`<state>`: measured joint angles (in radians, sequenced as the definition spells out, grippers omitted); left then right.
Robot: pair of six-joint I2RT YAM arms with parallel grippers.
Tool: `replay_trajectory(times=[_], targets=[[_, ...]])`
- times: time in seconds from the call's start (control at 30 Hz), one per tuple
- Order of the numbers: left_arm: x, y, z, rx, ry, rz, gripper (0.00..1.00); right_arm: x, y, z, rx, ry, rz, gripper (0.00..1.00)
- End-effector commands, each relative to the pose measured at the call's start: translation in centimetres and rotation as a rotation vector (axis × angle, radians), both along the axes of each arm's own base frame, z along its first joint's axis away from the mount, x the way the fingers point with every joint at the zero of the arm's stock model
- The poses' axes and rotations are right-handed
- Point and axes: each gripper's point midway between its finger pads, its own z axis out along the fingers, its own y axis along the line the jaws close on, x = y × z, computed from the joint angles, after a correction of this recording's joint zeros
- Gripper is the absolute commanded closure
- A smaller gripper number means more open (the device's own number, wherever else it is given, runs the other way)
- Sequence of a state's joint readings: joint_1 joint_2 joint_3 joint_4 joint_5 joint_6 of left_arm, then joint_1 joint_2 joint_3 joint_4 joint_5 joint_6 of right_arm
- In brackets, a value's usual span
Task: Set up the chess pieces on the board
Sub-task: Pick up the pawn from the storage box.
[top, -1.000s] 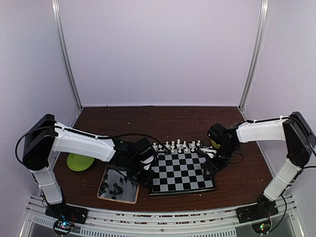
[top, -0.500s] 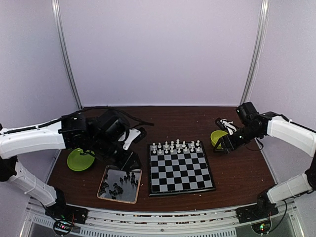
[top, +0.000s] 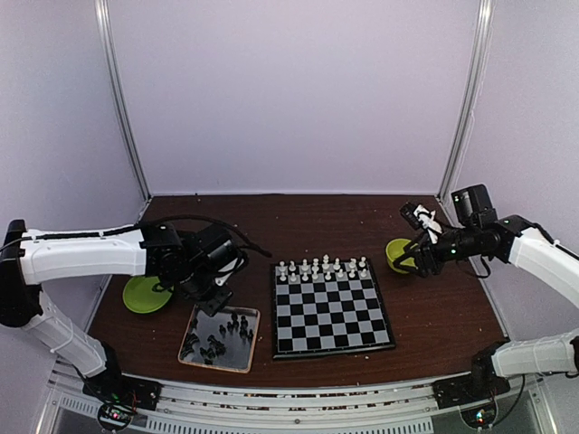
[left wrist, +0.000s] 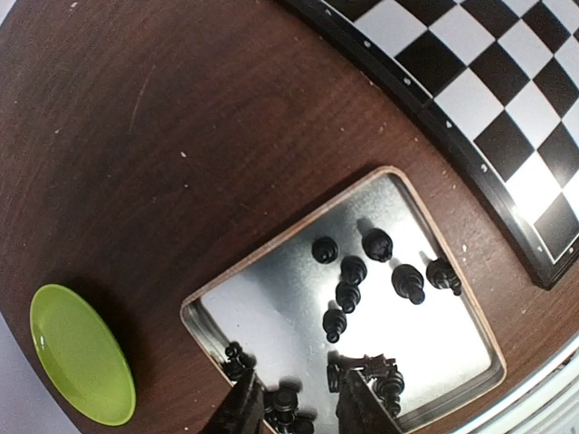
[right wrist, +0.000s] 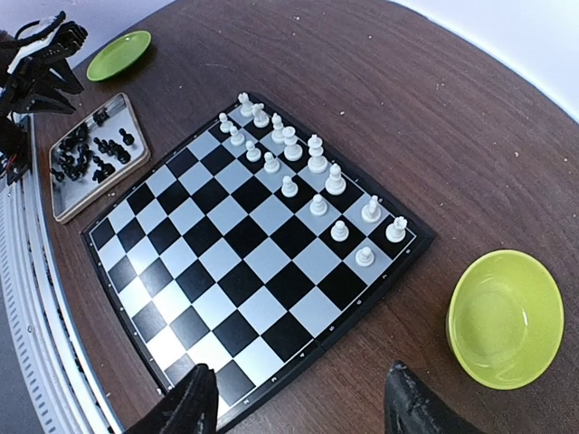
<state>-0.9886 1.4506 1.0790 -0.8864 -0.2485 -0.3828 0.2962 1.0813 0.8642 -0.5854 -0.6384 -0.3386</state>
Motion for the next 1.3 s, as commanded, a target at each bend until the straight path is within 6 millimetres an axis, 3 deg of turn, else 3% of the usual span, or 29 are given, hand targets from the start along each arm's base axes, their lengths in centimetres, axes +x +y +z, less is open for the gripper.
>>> replay_trajectory(times=[0.0,0.13,0.4,0.7,1.0,1.27], targets=[[-1.1,-0.9,-2.2,-0.02,0.092,-0.072,0.7,-0.2,0.1,-0.3,-0.016,-0.014,0.049,0.38],[-1.9,-1.1,-3.9,-0.029,0.153,-0.087,0.64,0.1,-0.2,-0.7,-0.043,-0.016,0.038,0.39],[-2.6,-1.0,-6.6,-0.018,0.246,-0.093,0.74,0.0,0.0,-1.1,-0.045,0.002,0.052,0.4],[-1.5,0.4,-7.7,0.01,0.237,-0.038,0.8,0.0,0.0,-1.4,-0.051,0.01,0.054,0.41],[-1.7,-0.1,-8.7,-0.003,0.262,-0.054,0.8,0.1,-0.1,-1.7,-0.062,0.017,0.05,0.41],[-1.7,0.4,-9.5,0.015,0.278,-0.042,1.0,0.2,-0.1,-1.9,-0.066,0.025,0.051,0.42]])
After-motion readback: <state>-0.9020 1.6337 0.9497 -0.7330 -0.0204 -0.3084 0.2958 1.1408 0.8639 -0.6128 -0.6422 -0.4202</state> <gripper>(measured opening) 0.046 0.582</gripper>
